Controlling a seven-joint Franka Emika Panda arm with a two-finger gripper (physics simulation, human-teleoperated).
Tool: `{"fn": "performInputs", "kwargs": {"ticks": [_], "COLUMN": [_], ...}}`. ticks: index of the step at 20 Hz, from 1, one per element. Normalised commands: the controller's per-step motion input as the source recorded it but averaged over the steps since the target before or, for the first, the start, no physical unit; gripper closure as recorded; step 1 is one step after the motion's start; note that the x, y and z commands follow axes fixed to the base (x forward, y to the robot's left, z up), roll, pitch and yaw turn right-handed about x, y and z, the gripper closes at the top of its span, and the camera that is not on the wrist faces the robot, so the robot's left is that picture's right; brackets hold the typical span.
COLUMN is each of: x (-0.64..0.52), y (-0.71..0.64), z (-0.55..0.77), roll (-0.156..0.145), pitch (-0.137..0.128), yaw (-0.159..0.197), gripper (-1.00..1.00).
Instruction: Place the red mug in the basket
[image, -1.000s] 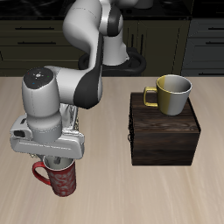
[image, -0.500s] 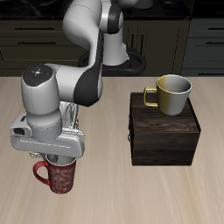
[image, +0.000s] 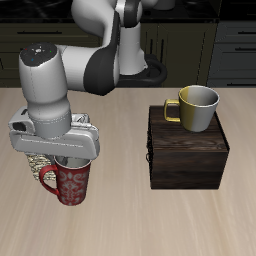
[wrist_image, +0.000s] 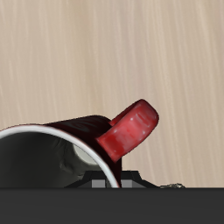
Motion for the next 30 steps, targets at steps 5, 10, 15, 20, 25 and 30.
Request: {"fn": "performInputs", "kwargs": {"ticks": [5,10,15,20,25,30], "x": [-0.21,-0.17,-0.23,-0.27,-0.30,-0.24], "y": [0.06,-0.06,-0.10,-0.10,-0.04,-0.10], "z": [0.56,0.47,0.56,0.46,0.28,0.16], "roll": [0.031,0.004,-0.010,-0.006,0.003,-0.009], "pitch": [-0.058,-0.054,-0.061,-0.055,-0.040,-0.027], "yaw": [0.028,0.033,0.027,0.017,0.028,0.017], "gripper": [1.00,1.00,1.00,1.00,1.00,1.00]}}
